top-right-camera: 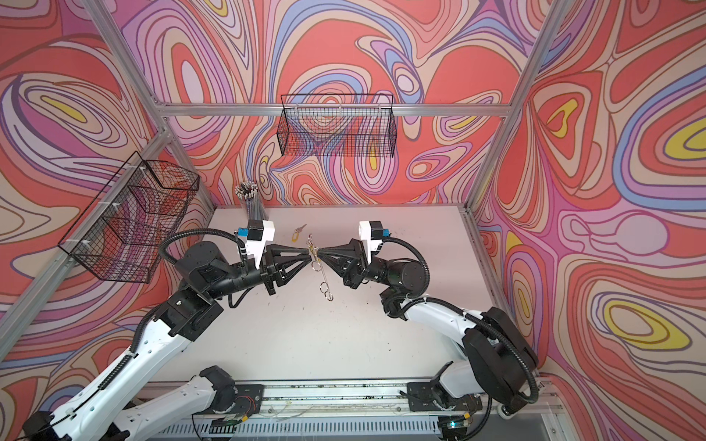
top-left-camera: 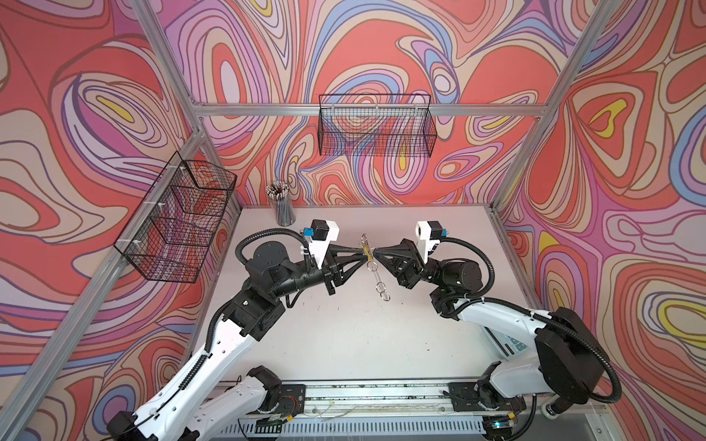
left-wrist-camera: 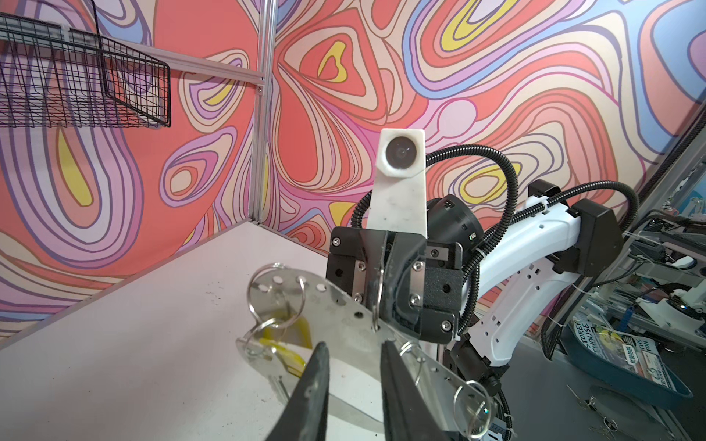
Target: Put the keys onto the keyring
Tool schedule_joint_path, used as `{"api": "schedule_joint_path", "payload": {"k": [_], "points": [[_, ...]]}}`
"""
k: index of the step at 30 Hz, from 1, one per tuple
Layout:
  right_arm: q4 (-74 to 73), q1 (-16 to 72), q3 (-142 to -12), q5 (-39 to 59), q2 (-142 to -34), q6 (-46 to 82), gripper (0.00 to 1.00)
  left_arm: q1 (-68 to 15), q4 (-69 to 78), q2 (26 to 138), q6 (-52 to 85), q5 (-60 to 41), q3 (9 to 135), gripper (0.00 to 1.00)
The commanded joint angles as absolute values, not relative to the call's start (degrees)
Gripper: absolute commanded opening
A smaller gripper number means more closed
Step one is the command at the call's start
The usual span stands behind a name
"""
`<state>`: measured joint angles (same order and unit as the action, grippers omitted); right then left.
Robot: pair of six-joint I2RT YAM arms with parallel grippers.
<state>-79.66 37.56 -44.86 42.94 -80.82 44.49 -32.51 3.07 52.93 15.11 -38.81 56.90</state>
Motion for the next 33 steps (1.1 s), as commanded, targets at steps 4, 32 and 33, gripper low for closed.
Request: {"api": "schedule_joint_path", "payload": {"k": [4, 32, 33], "points": [[-73.0, 37.5, -42.6, 37.4, -76.5, 36.6, 0.00, -32.1, 6.2, 52.5, 16.2, -36.2, 57.7, 0.27], [-34.5, 48.5, -42.6, 0.1, -62.1, -13.0, 0.00, -32.1, 3.4, 50.8, 14.2, -28.2, 56.9, 0.27], [-34.5, 49.0, -42.5, -0.5, -62.1, -13.6, 0.00, -32.1, 3.3, 50.8, 14.3, -28.2, 57.0, 0.27]]}}
